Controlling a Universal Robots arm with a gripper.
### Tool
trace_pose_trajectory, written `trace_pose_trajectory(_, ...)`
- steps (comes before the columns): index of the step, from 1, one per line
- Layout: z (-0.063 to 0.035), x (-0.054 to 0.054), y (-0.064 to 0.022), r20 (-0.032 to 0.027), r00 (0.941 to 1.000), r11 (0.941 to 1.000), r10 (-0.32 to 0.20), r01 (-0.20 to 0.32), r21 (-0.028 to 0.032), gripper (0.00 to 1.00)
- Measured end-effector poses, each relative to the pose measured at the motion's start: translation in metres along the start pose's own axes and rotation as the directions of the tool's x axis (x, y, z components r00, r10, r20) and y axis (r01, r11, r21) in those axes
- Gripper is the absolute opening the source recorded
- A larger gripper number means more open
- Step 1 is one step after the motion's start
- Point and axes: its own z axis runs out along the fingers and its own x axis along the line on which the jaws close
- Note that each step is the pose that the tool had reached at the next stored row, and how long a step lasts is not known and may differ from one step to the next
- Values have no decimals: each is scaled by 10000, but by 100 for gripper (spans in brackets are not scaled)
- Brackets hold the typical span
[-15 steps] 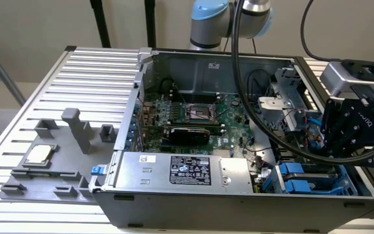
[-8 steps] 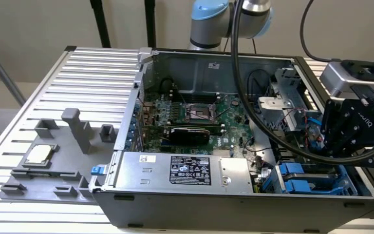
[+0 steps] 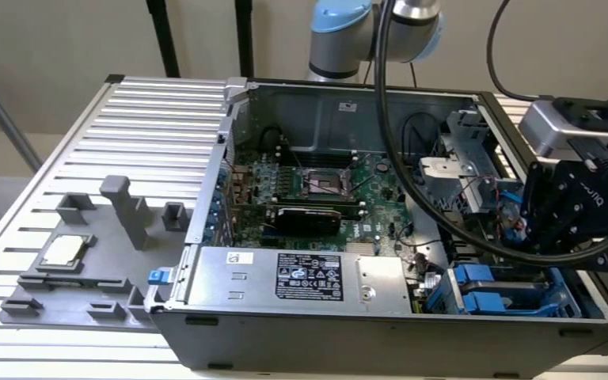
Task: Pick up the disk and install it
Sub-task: 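Insert the first disk wire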
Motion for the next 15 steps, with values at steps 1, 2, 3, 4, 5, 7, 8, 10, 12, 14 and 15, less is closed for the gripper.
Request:
trace_pose_trajectory(1, 0, -4, 0, 1, 10000, 10000, -1, 1, 1, 0)
trace_pose_trajectory(2, 8, -9, 0, 17, 10000, 10000, -2, 2, -1, 0)
trace_pose_trajectory(3, 6, -13, 0, 10, 10000, 10000, -1, 1, 0, 0)
trace_pose_trajectory(4, 3, -16, 1, 4, 10000, 10000, 0, 0, 0, 0)
trace_pose_trajectory(5, 0, -18, 1, -3, 10000, 10000, 0, 0, 0, 0)
trace_pose_trajectory(7, 1, -21, 1, -10, 10000, 10000, 2, -2, 1, 0)
trace_pose_trajectory(8, 1, -23, 0, -16, 10000, 10000, 2, -2, 1, 0)
trace_pose_trajectory(10, 2, -25, -5, -28, 10000, 10000, 2, -2, 1, 0)
trace_pose_trajectory(12, 4, -29, -13, -39, 10000, 10000, 3, -3, 1, 0)
trace_pose_trajectory(14, 7, -31, -19, -52, 10000, 10000, 6, -6, 3, 0)
trace_pose_trajectory(15, 10, -32, -22, -60, 10000, 10000, 6, -6, 4, 0)
